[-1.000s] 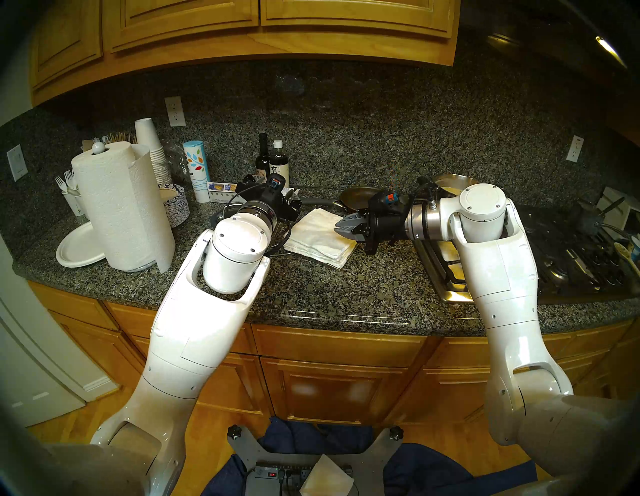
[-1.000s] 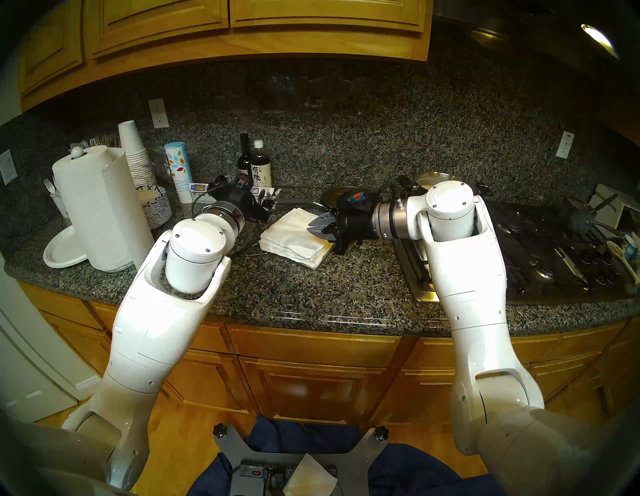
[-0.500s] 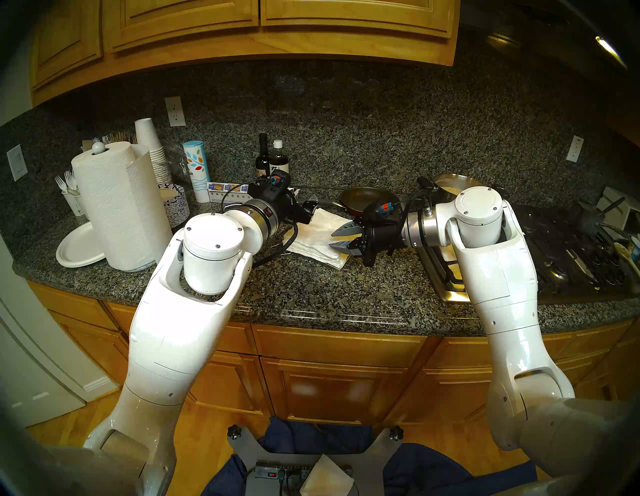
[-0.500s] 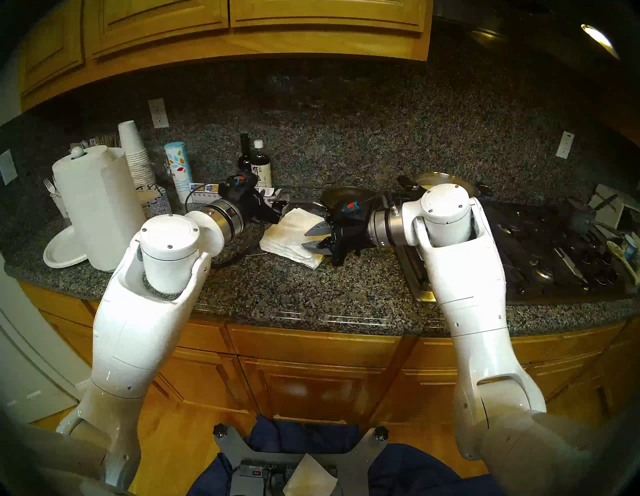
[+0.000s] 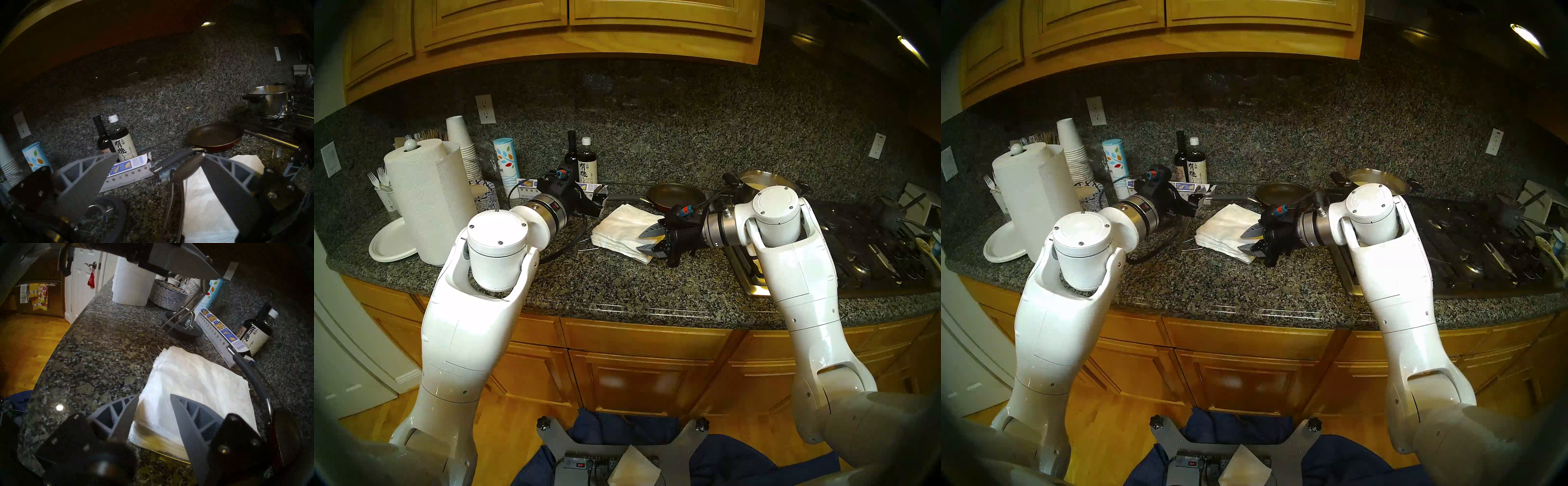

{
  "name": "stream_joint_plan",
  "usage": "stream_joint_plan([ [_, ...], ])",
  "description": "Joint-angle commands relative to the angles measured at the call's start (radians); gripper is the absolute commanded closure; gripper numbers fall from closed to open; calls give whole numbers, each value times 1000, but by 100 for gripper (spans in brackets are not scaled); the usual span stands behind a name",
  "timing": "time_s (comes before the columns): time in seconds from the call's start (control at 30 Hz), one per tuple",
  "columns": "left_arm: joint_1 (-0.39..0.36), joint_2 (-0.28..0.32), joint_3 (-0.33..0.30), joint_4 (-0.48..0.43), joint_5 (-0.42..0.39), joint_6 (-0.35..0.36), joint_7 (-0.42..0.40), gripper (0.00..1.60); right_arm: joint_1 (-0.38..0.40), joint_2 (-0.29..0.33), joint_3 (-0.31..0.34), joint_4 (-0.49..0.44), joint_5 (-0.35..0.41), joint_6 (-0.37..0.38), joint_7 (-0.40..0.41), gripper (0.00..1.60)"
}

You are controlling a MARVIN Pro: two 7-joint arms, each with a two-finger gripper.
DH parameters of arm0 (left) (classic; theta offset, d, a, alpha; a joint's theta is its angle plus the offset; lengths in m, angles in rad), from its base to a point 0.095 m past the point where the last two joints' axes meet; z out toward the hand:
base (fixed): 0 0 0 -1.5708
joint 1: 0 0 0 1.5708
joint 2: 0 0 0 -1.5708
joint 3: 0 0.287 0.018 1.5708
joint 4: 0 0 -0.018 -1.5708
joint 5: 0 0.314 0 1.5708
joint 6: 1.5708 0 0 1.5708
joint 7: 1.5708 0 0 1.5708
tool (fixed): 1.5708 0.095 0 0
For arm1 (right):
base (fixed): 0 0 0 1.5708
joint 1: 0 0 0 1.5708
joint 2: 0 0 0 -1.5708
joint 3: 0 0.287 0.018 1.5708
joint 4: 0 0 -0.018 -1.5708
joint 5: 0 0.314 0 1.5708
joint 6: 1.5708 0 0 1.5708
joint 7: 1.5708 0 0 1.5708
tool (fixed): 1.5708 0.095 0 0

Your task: Take napkin out of napkin holder

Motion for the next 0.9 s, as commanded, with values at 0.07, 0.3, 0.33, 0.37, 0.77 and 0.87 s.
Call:
stream_joint_plan([
  [0.07, -17, -6, -11, -30, -4, -15, 6, 0, 37, -9, 5, -1, -4, 2, -8, 78],
  [0.3, -18, -3, -11, -28, -5, -20, 12, 0, 49, -15, 2, 17, -18, -3, -10, 80],
  [0.33, -18, -3, -11, -28, -6, -20, 12, 0, 50, -17, 2, 18, -19, -3, -10, 80],
  [0.37, -18, -3, -12, -28, -6, -19, 13, 0, 52, -19, 5, 19, -17, -4, -10, 79],
  [0.77, -23, 1, -13, -25, -10, -16, 16, 0, 76, -13, 49, 3, -7, -3, -16, 67],
  [0.87, -23, 1, -12, -24, -11, -15, 17, 0, 92, -6, 68, 5, -4, -3, -17, 65],
])
